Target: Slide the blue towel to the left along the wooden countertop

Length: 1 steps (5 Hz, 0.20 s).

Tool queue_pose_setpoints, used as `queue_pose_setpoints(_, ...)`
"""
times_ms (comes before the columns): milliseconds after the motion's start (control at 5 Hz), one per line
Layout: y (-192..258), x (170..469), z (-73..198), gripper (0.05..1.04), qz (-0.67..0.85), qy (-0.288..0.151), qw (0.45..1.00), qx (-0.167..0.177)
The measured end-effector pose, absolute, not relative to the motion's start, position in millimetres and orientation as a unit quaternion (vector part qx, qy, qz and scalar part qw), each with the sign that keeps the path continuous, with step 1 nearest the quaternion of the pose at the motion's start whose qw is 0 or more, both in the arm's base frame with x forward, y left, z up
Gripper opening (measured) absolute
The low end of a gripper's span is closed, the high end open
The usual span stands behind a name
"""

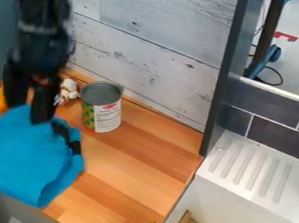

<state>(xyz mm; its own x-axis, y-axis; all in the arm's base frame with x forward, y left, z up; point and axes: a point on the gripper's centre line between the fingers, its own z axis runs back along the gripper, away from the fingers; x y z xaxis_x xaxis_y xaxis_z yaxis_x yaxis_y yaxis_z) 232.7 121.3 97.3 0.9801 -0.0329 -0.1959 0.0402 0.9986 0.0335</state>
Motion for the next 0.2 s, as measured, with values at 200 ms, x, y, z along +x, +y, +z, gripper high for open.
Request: queue_pose_setpoints(200,100.0,232.5,123.8,1.007,-0.032,0.055,0.997,0.043)
